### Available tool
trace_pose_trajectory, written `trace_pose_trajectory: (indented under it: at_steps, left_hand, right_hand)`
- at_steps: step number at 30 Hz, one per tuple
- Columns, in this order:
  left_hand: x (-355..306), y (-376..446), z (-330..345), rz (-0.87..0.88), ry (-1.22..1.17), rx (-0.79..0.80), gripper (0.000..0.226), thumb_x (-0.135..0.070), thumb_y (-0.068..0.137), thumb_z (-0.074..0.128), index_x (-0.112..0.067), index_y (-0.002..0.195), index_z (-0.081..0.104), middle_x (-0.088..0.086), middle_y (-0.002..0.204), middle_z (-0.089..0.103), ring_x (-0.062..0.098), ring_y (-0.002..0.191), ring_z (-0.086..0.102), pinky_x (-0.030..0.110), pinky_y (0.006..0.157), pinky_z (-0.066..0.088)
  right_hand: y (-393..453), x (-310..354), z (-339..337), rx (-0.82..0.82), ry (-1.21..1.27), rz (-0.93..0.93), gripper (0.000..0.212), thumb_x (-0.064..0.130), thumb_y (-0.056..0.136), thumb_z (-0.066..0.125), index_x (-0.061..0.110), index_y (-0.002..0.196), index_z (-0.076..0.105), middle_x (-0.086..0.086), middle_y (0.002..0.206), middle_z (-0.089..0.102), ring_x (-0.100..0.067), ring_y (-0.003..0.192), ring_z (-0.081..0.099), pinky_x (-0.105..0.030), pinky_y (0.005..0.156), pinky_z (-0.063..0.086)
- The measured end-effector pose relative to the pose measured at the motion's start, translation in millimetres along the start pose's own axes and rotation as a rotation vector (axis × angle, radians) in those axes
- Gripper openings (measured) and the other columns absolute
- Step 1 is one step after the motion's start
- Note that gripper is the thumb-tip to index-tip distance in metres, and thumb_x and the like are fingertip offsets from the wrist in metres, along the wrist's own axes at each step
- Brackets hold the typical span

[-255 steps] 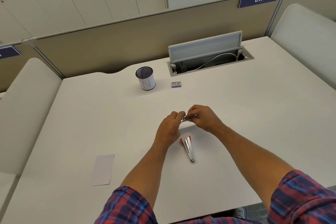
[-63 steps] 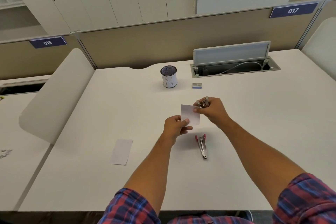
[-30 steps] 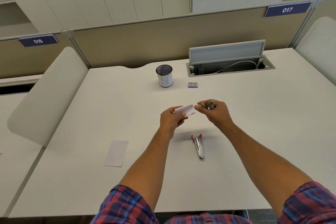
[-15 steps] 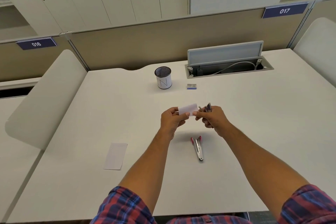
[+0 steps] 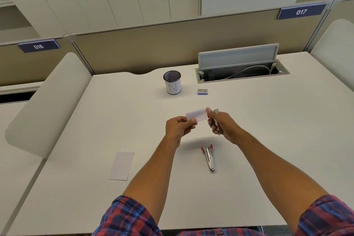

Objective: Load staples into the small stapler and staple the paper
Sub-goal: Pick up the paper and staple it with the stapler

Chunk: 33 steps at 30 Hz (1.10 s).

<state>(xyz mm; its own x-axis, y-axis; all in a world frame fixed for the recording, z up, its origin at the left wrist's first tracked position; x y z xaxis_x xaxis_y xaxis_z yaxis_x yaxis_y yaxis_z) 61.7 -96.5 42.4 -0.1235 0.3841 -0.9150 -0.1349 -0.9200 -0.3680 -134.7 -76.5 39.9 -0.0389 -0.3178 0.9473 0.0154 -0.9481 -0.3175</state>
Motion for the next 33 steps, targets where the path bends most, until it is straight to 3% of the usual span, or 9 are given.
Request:
trace_pose_trajectory:
  at_steps: [2, 5, 9, 13, 17, 21, 29, 33]
  left_hand:
    - [-1, 1, -2, 0.014, 0.001, -0.035, 0.011, -0.008, 0.079, 0.085, -0.009, 0.078, 0.074, 0.013, 0.082, 0.078, 0.016, 0.066, 0.072, 0.021, 0.062, 0.056]
    - [-2, 4, -5, 0.015, -0.034, -0.067, 0.012, -0.010, 0.080, 0.084, -0.007, 0.086, 0.075, 0.009, 0.081, 0.078, 0.014, 0.066, 0.070, 0.022, 0.064, 0.057]
    - [-6, 7, -4, -0.003, -0.057, -0.109, 0.012, -0.014, 0.080, 0.084, -0.009, 0.085, 0.075, 0.005, 0.080, 0.077, 0.012, 0.063, 0.064, 0.023, 0.065, 0.053]
    - [-7, 8, 0, -0.025, -0.049, -0.115, 0.015, -0.019, 0.081, 0.084, -0.010, 0.088, 0.075, 0.002, 0.083, 0.077, 0.012, 0.066, 0.060, 0.027, 0.069, 0.049]
    - [-8, 8, 5, -0.008, -0.039, -0.103, 0.013, -0.021, 0.081, 0.084, -0.013, 0.086, 0.076, 0.001, 0.082, 0.077, 0.014, 0.071, 0.059, 0.030, 0.072, 0.047]
    - [-9, 9, 8, 0.020, 0.015, -0.105, 0.015, -0.024, 0.078, 0.086, -0.015, 0.082, 0.075, 0.001, 0.077, 0.072, 0.015, 0.071, 0.061, 0.032, 0.071, 0.046]
    - [-9, 13, 10, 0.131, 0.143, -0.146, 0.013, -0.024, 0.077, 0.087, -0.016, 0.077, 0.076, -0.002, 0.070, 0.073, 0.011, 0.064, 0.060, 0.024, 0.061, 0.047]
    - [-9, 17, 8, 0.182, 0.157, -0.199, 0.013, -0.020, 0.077, 0.087, -0.016, 0.074, 0.075, -0.004, 0.065, 0.072, 0.000, 0.051, 0.057, 0.012, 0.051, 0.045]
  right_hand:
    - [2, -2, 0, 0.019, 0.063, 0.060, 0.058, 0.068, 0.096, 0.051, 0.012, 0.100, 0.065, -0.001, 0.073, 0.057, -0.012, 0.059, 0.046, -0.026, 0.054, 0.038]
    - [4, -7, -1, 0.018, 0.101, 0.061, 0.060, 0.063, 0.100, 0.045, 0.009, 0.111, 0.067, 0.001, 0.075, 0.056, -0.013, 0.063, 0.047, -0.028, 0.059, 0.039]
    - [5, -13, 0, 0.020, -0.005, 0.015, 0.060, 0.062, 0.095, 0.057, 0.007, 0.113, 0.069, -0.003, 0.082, 0.054, -0.016, 0.066, 0.048, -0.027, 0.059, 0.044]
    - [2, -15, 5, 0.059, -0.053, -0.086, 0.062, 0.063, 0.088, 0.068, 0.001, 0.096, 0.068, -0.003, 0.075, 0.059, -0.016, 0.064, 0.050, -0.022, 0.056, 0.044]
    - [-2, -11, 17, 0.051, 0.028, -0.205, 0.041, 0.042, 0.093, 0.072, 0.011, 0.119, 0.064, -0.007, 0.091, 0.074, -0.017, 0.075, 0.064, -0.024, 0.059, 0.049]
    - [-2, -10, 23, 0.034, -0.003, -0.241, 0.039, 0.032, 0.093, 0.074, 0.007, 0.119, 0.061, -0.010, 0.102, 0.078, -0.021, 0.085, 0.073, -0.025, 0.065, 0.055]
    - [-1, -13, 23, -0.065, 0.034, -0.246, 0.038, 0.040, 0.087, 0.080, 0.012, 0.110, 0.070, -0.009, 0.100, 0.077, -0.019, 0.089, 0.076, -0.021, 0.067, 0.056]
    - [0, -17, 24, -0.070, 0.110, -0.238, 0.032, 0.031, 0.087, 0.081, 0.014, 0.113, 0.072, -0.008, 0.100, 0.076, -0.016, 0.086, 0.073, -0.025, 0.074, 0.059]
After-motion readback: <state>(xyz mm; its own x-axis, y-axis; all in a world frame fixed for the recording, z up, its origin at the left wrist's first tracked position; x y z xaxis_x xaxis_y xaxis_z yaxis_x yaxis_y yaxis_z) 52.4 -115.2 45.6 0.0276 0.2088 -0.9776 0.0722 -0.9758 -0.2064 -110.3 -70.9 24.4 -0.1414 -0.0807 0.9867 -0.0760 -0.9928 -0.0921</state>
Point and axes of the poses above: each hand's wrist, its own y-axis towards the middle knuckle, its own z-axis out of the palm, x = y × z, the point moved 2 cm from there along y, towards the middle knuckle
